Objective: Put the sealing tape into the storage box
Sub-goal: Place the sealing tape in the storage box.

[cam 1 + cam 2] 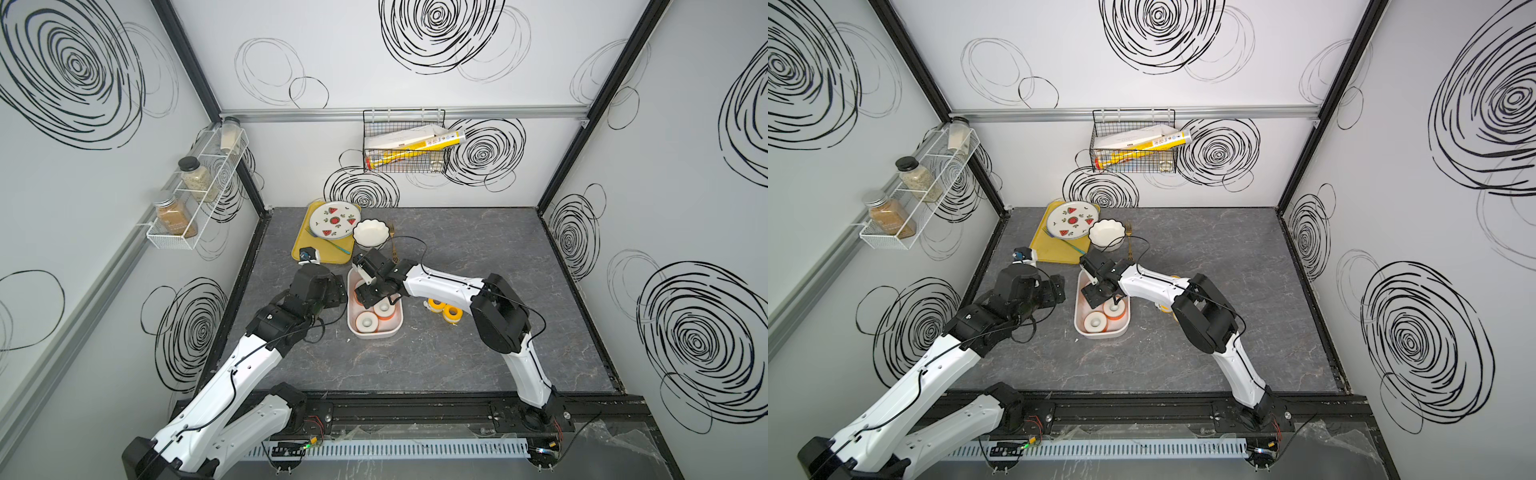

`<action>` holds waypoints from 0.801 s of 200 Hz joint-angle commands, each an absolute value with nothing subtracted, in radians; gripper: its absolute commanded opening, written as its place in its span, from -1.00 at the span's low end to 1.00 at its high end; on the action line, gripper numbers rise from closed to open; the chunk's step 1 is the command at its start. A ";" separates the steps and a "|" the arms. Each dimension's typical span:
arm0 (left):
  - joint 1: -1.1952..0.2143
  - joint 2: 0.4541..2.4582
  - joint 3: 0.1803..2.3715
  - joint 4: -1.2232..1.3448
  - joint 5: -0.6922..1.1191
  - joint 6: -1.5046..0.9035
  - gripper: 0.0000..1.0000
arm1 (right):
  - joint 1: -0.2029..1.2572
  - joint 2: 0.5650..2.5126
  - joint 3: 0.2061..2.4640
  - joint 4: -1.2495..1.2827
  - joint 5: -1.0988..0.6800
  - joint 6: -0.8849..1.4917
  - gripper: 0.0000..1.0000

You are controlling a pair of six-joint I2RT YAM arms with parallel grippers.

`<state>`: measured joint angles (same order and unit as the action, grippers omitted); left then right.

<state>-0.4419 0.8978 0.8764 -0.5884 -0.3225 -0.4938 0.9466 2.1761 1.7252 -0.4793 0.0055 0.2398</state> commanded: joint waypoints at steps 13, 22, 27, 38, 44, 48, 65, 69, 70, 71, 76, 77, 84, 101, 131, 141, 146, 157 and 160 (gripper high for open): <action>-0.436 0.900 0.872 -0.581 -0.317 -0.488 0.71 | 0.952 2.187 1.778 -0.493 0.005 0.250 0.28; -0.435 0.900 0.872 -0.581 -0.317 -0.489 0.71 | 0.952 2.189 1.781 -0.492 0.007 0.251 0.29; -0.436 0.900 0.872 -0.581 -0.317 -0.489 0.71 | 0.951 2.190 1.784 -0.493 0.010 0.252 0.30; -0.436 0.900 0.871 -0.581 -0.317 -0.488 0.71 | 0.951 2.195 1.791 -0.497 0.013 0.253 0.34; -0.436 0.902 0.871 -0.581 -0.316 -0.488 0.71 | 0.952 2.196 1.795 -0.498 0.013 0.253 0.37; -0.435 0.902 0.871 -0.581 -0.316 -0.488 0.71 | 0.953 2.197 1.797 -0.500 0.013 0.253 0.39; -0.435 0.903 0.871 -0.581 -0.316 -0.486 0.71 | 0.952 2.196 1.802 -0.503 0.014 0.253 0.58; -0.436 0.904 0.872 -0.581 -0.316 -0.488 0.71 | 0.952 2.193 1.802 -0.503 0.017 0.254 0.62; -0.436 0.905 0.872 -0.581 -0.316 -0.488 0.71 | 0.952 2.193 1.802 -0.503 0.017 0.254 0.63; -0.436 0.905 0.873 -0.581 -0.316 -0.487 0.72 | 0.953 2.192 1.802 -0.503 0.018 0.255 0.64; -0.436 0.904 0.873 -0.581 -0.315 -0.486 0.72 | 0.953 2.190 1.802 -0.502 0.020 0.256 0.74; -0.436 0.905 0.873 -0.581 -0.315 -0.486 0.72 | 0.953 2.189 1.801 -0.502 0.021 0.256 0.76; -0.437 0.905 0.873 -0.581 -0.316 -0.487 0.72 | 0.953 2.184 1.799 -0.500 0.024 0.256 0.84; -0.436 0.906 0.873 -0.581 -0.315 -0.487 0.72 | 0.953 2.172 1.790 -0.491 0.020 0.253 0.87; -0.435 0.905 0.873 -0.581 -0.316 -0.487 0.73 | 0.954 2.152 1.778 -0.489 0.018 0.253 0.83; -0.436 0.904 0.872 -0.581 -0.316 -0.486 0.73 | 0.953 2.135 1.757 -0.475 0.005 0.250 0.80; -0.435 0.903 0.873 -0.581 -0.317 -0.486 0.73 | 0.953 2.123 1.744 -0.466 -0.002 0.250 0.79; -0.436 0.901 0.873 -0.581 -0.317 -0.486 0.73 | 0.953 2.096 1.714 -0.442 -0.018 0.251 0.75; -0.435 0.899 0.873 -0.581 -0.319 -0.489 0.73 | 0.953 2.089 1.706 -0.436 -0.022 0.252 0.74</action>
